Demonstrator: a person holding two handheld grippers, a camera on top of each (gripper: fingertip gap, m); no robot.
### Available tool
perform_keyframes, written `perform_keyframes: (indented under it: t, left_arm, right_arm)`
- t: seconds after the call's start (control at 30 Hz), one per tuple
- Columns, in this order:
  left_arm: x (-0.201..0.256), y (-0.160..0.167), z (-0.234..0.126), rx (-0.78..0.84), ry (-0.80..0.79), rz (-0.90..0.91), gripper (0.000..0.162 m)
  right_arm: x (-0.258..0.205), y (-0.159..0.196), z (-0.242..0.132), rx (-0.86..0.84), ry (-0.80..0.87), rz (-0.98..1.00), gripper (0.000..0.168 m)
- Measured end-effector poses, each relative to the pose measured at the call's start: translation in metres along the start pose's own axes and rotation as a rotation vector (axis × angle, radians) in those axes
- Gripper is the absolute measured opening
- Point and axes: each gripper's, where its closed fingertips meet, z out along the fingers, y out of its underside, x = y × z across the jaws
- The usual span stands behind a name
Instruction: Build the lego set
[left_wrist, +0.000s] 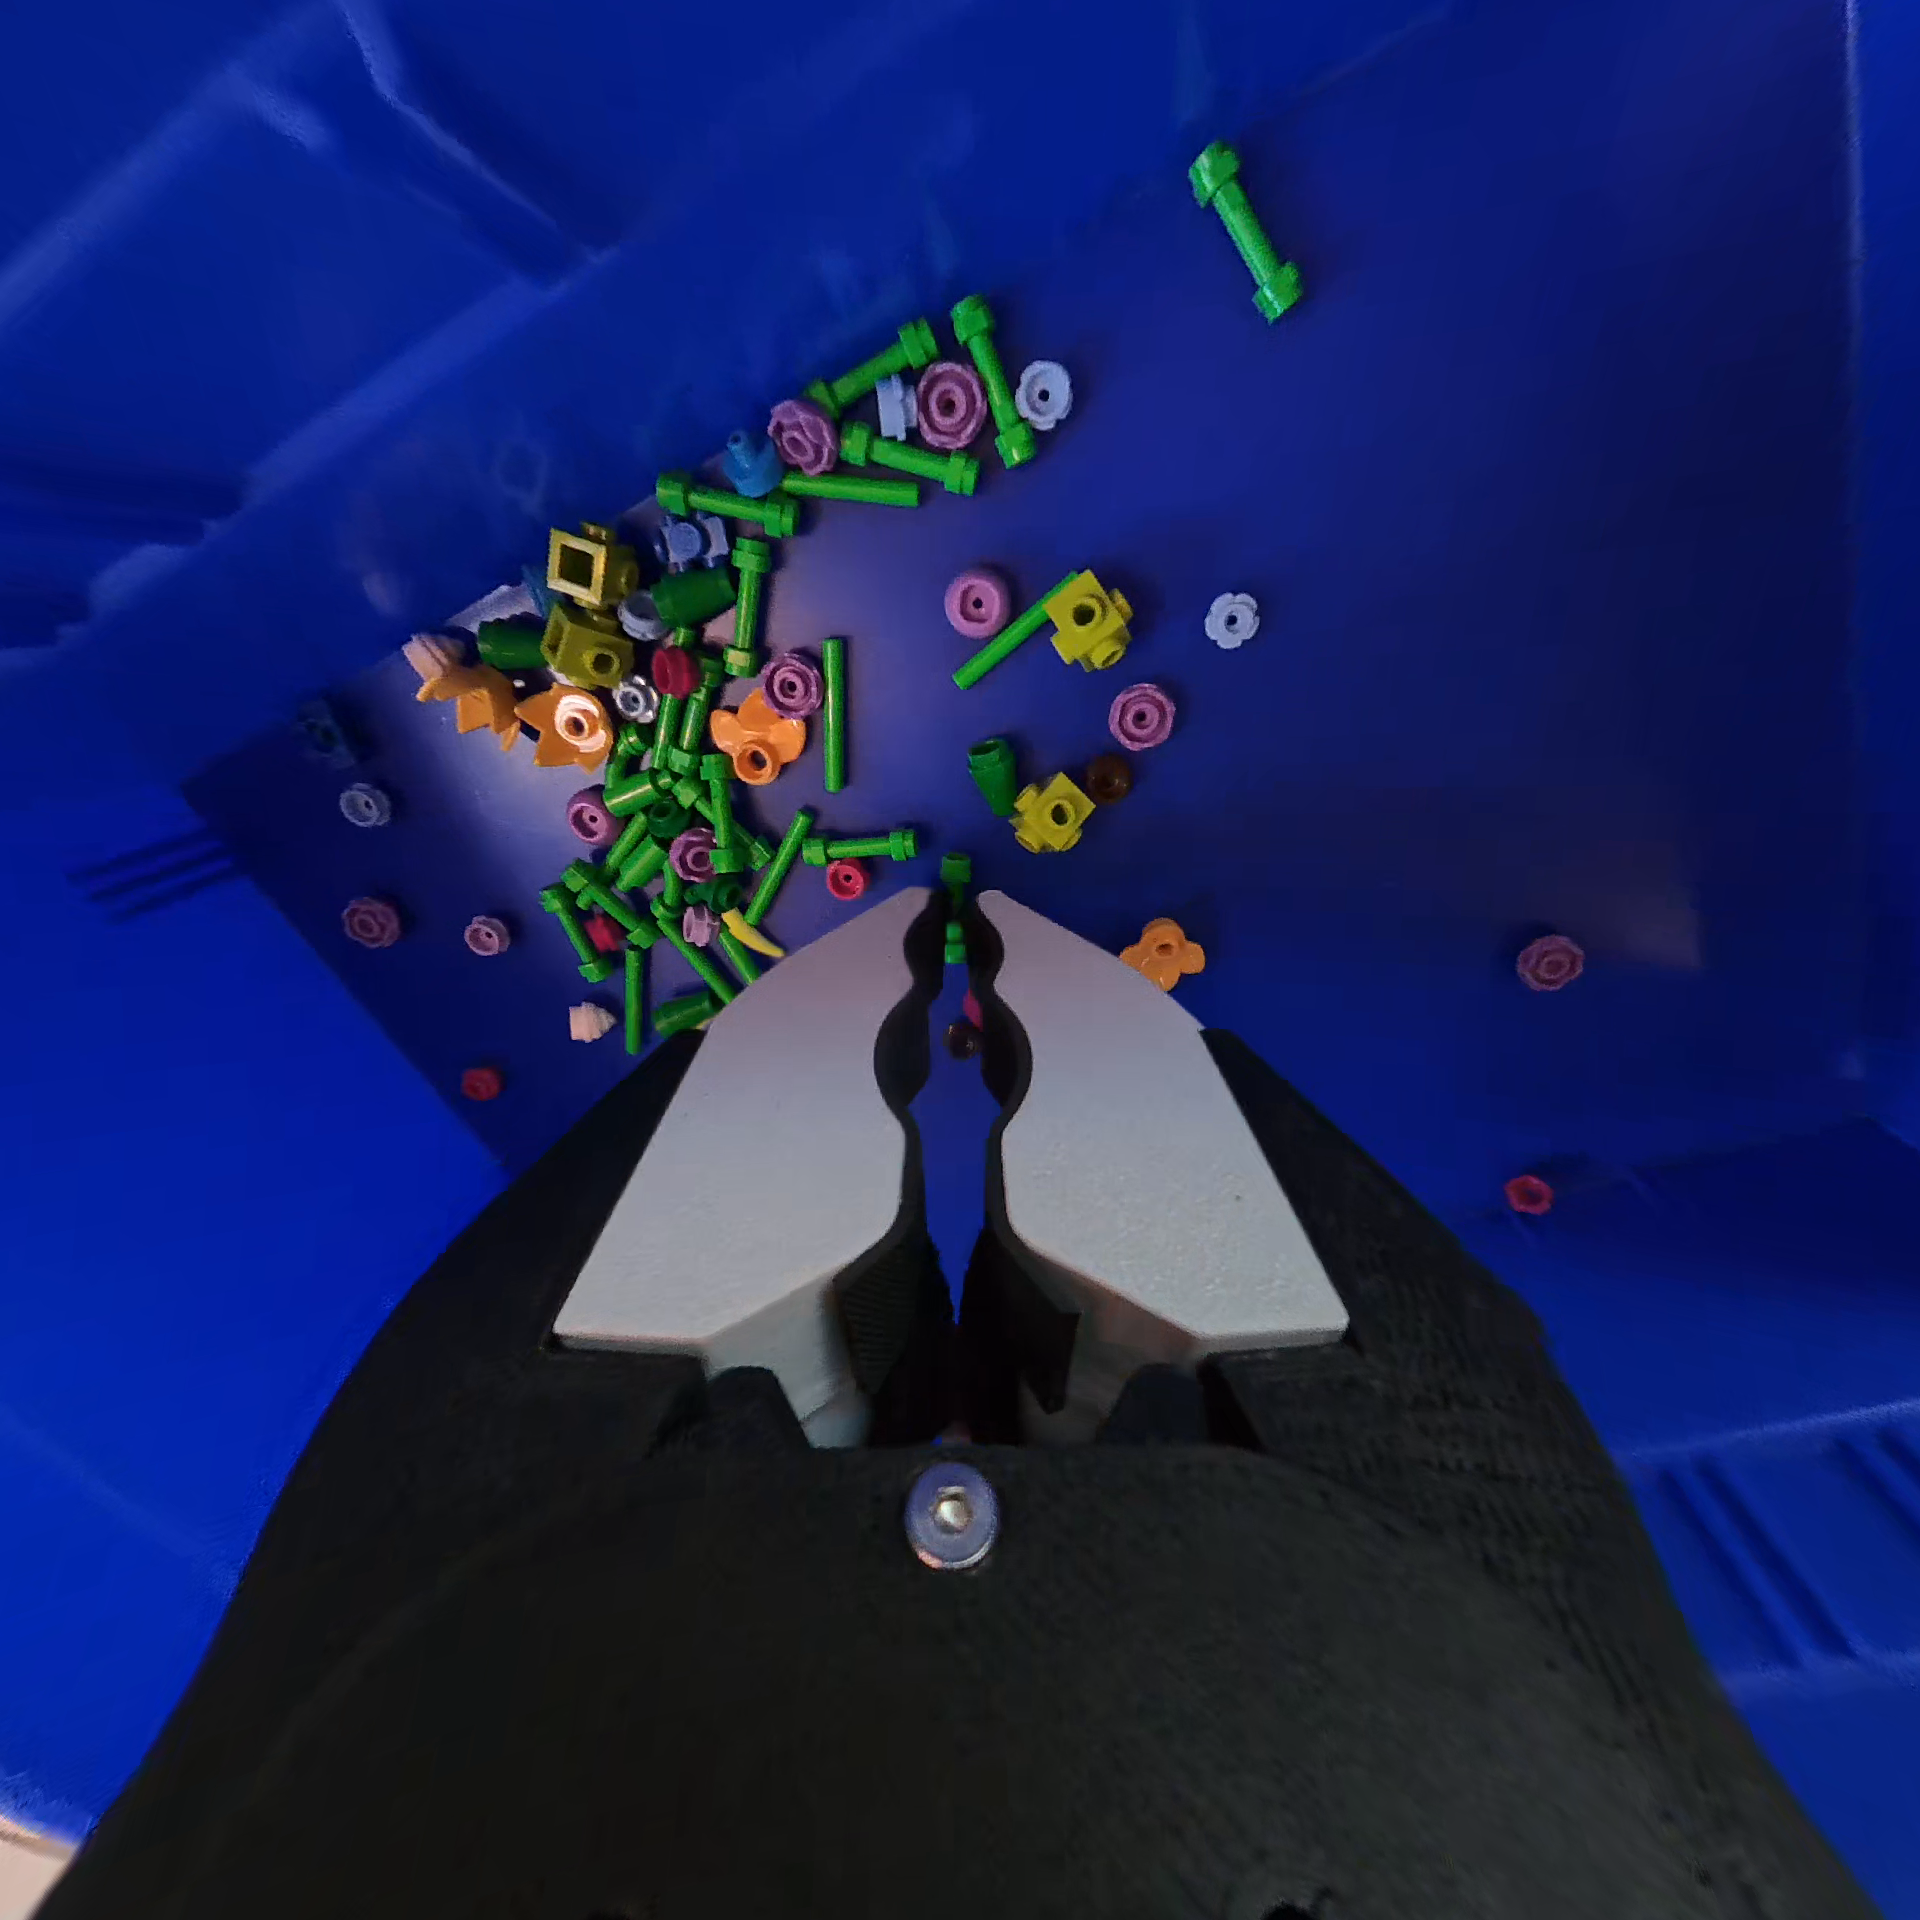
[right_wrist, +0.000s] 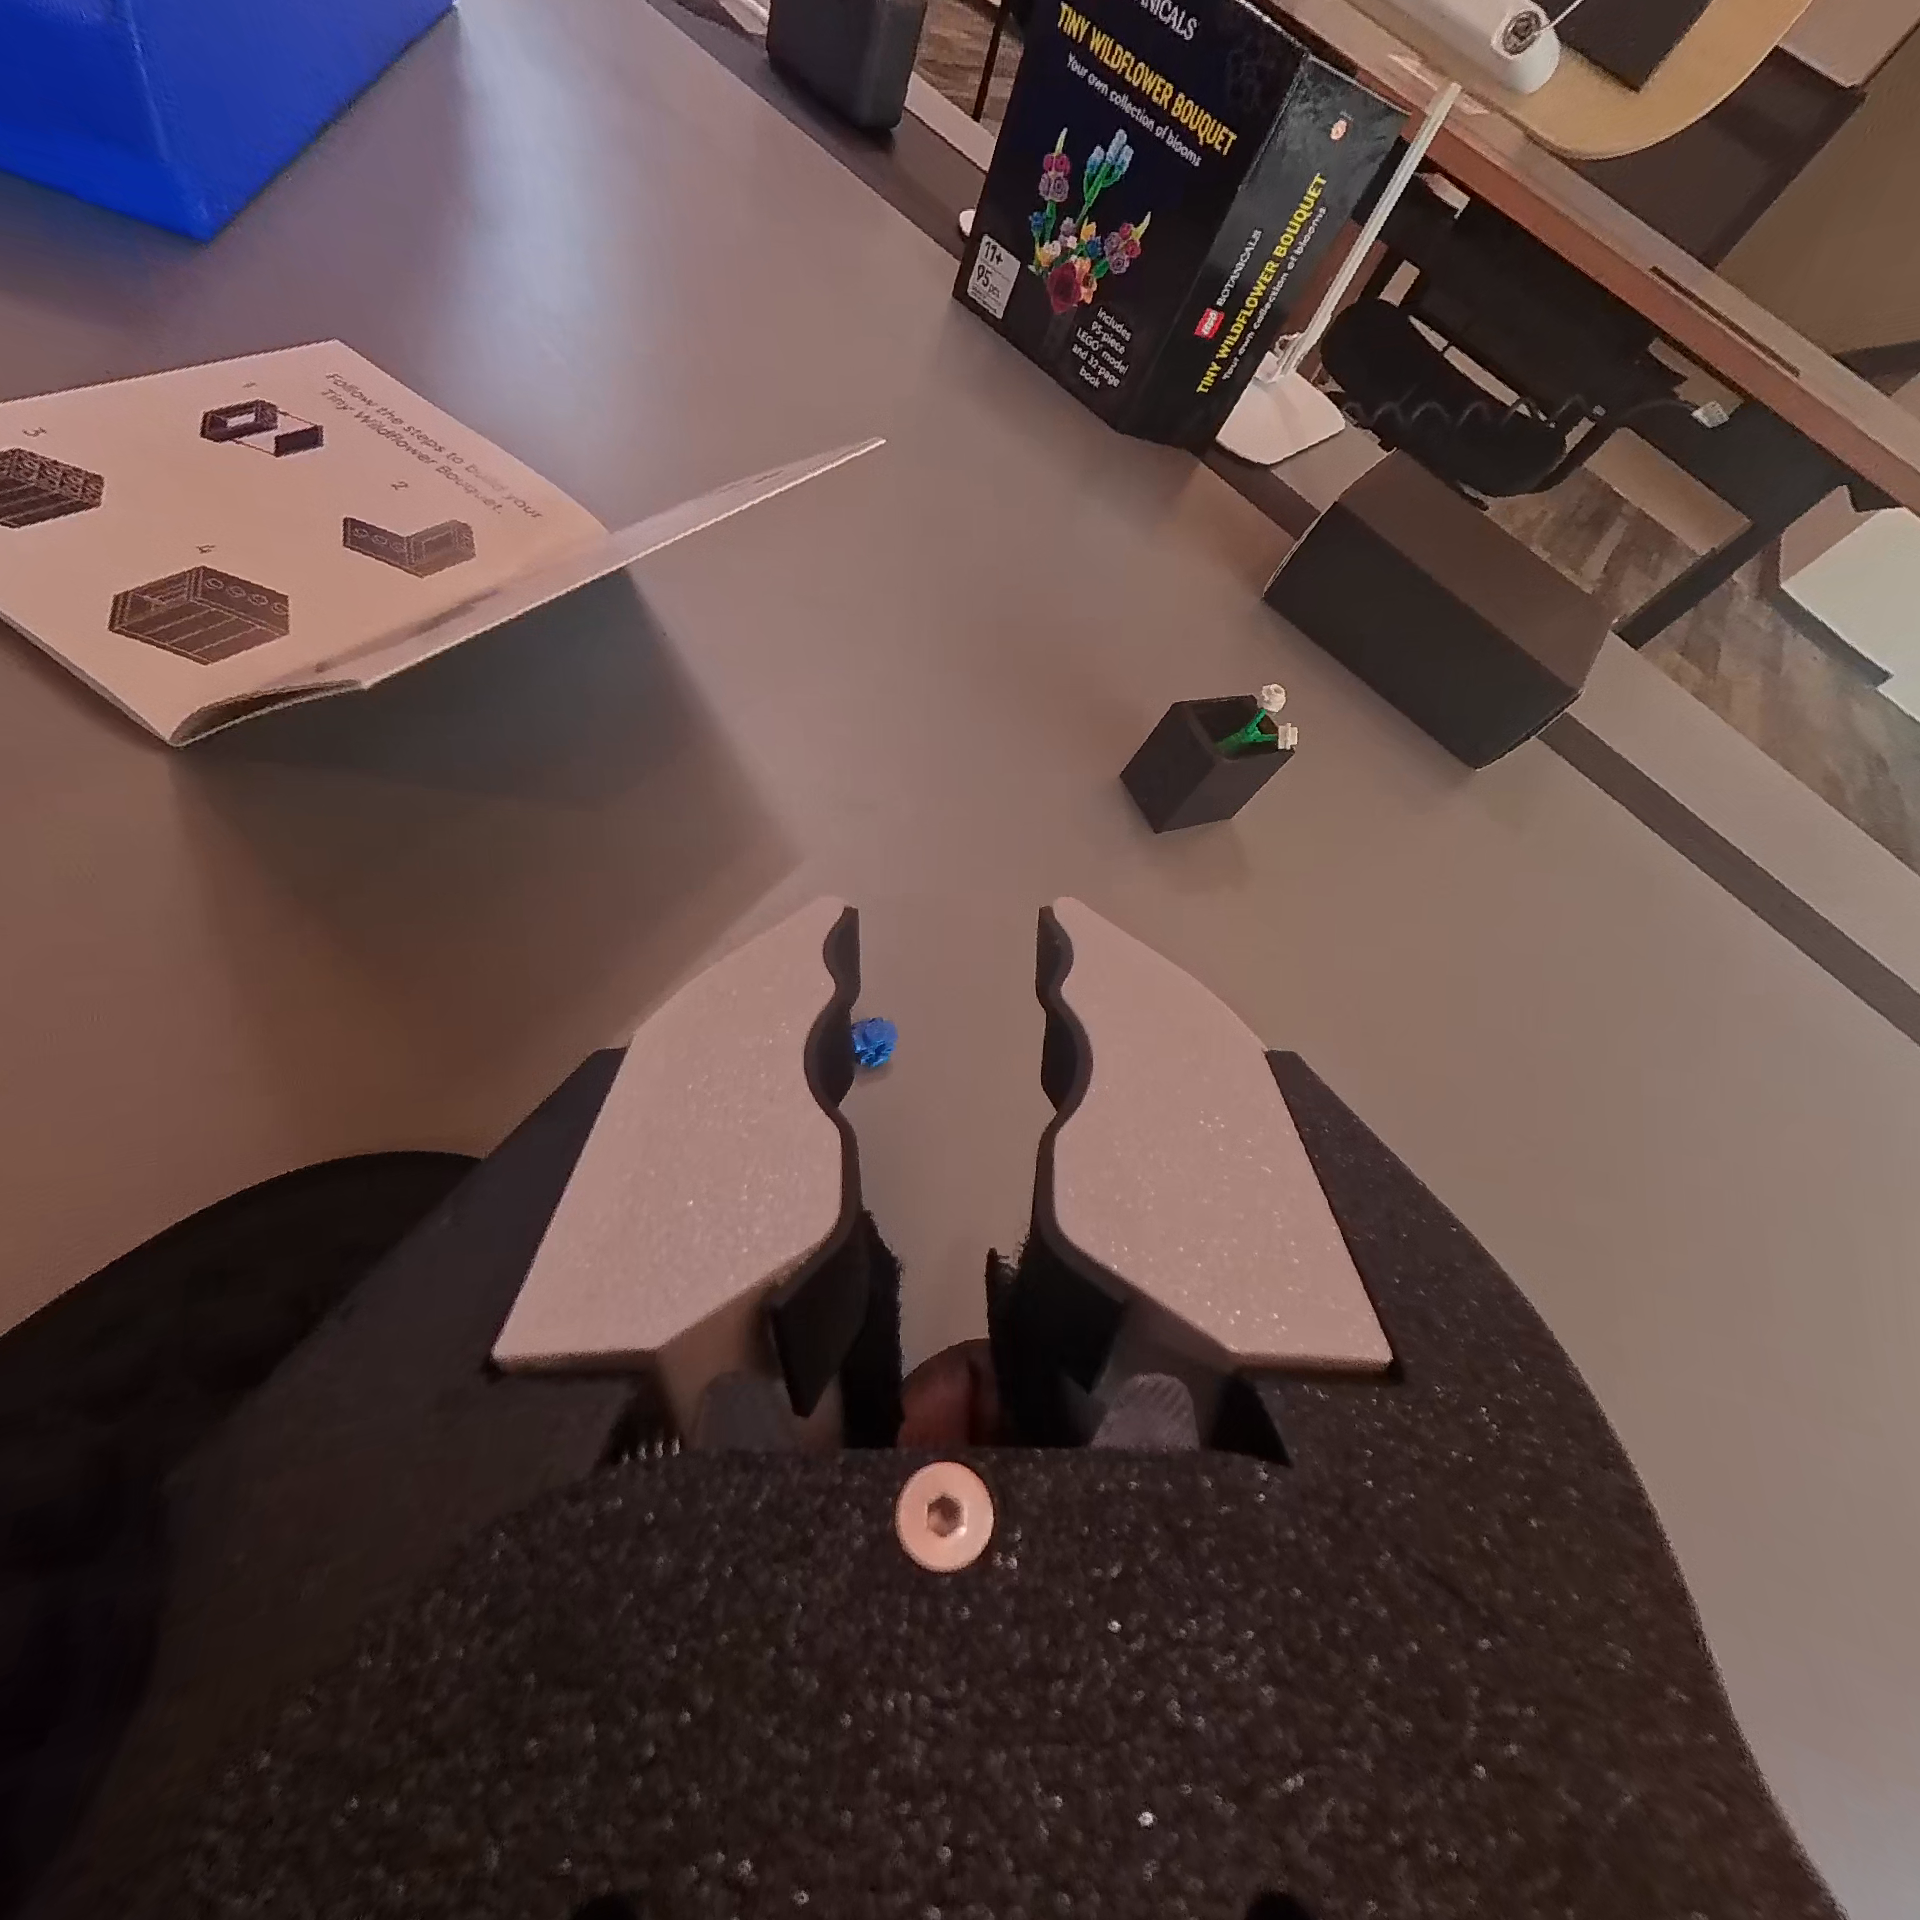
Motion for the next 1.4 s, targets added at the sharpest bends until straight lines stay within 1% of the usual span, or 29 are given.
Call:
perform_keyframes:
  t: [0.07, 0.13, 0.23, 0.3, 0.37, 0.43, 0.5, 0.57, 0.63, 0.7, 0.73, 0.8, 0.9, 1.03, 1.13, 1.2, 1.27, 1.37, 1.4]
  left_arm:
    - [0.001, 0.000, 0.000, -0.009, 0.022, -0.035, 0.004]
    - [0.001, 0.000, 0.000, -0.015, 0.020, -0.028, 0.004]
    - [0.001, -0.004, -0.008, 0.006, -0.041, -0.048, 0.004]
    - [0.006, -0.018, -0.029, 0.093, -0.096, -0.070, 0.004]
    - [0.017, -0.034, -0.060, 0.180, -0.165, -0.079, 0.004]
    - [0.045, -0.055, -0.091, 0.263, -0.204, -0.065, 0.003]
    - [0.088, -0.078, -0.108, 0.317, -0.183, -0.023, 0.003]
    - [0.140, -0.092, -0.103, 0.292, -0.113, 0.042, 0.003]
    - [0.188, -0.100, -0.083, 0.236, -0.022, 0.099, 0.004]
    - [0.220, -0.101, -0.058, 0.183, 0.062, 0.120, 0.004]
    - [0.228, -0.098, -0.046, 0.147, 0.085, 0.114, 0.004]
    - [0.231, -0.089, -0.028, 0.081, 0.106, 0.088, 0.004]
    - [0.232, -0.088, -0.023, 0.077, 0.144, 0.037, 0.004]
    - [0.233, -0.087, -0.015, 0.029, 0.128, 0.082, 0.004]
    - [0.233, -0.088, -0.014, 0.025, 0.103, 0.105, 0.003]
    - [0.232, -0.089, -0.013, 0.053, 0.088, 0.106, 0.003]
    - [0.232, -0.090, -0.013, 0.113, 0.091, 0.053, 0.003]
    - [0.231, -0.093, -0.018, 0.260, 0.106, -0.053, 0.004]
    - [0.230, -0.101, -0.024, 0.338, 0.104, -0.088, 0.003]
  right_arm:
    - [-0.001, 0.001, 0.001, -0.007, 0.002, -0.008, 0.033]
    - [-0.001, 0.001, 0.001, -0.009, 0.004, -0.016, 0.033]
    - [-0.001, 0.000, 0.000, -0.002, 0.005, -0.014, 0.033]
    - [0.000, -0.001, -0.001, 0.004, 0.003, -0.010, 0.033]
    - [-0.001, -0.001, -0.001, 0.006, 0.001, -0.008, 0.033]
    - [-0.001, -0.001, -0.001, 0.008, 0.002, -0.010, 0.033]
    - [-0.001, -0.001, -0.002, 0.010, 0.004, -0.015, 0.033]
    - [-0.001, -0.002, -0.002, 0.015, 0.004, -0.023, 0.033]
    - [-0.002, -0.002, -0.002, 0.019, 0.003, -0.029, 0.033]
    - [-0.003, -0.003, -0.003, 0.024, 0.000, -0.031, 0.033]
    - [-0.002, -0.003, -0.003, 0.026, -0.002, -0.029, 0.033]
    - [-0.002, -0.004, -0.004, 0.032, -0.004, -0.025, 0.033]
    - [-0.002, -0.005, -0.005, 0.046, -0.002, -0.026, 0.033]
    - [-0.002, -0.006, -0.006, 0.054, 0.005, -0.033, 0.033]
    - [-0.003, -0.005, -0.006, 0.050, 0.005, -0.037, 0.033]
    - [-0.003, -0.004, -0.005, 0.042, 0.001, -0.041, 0.033]
    - [-0.003, -0.003, -0.004, 0.033, -0.004, -0.037, 0.033]
    - [-0.001, -0.005, -0.005, 0.050, -0.005, -0.016, 0.033]
    - [0.000, -0.007, -0.007, 0.066, -0.007, -0.004, 0.033]
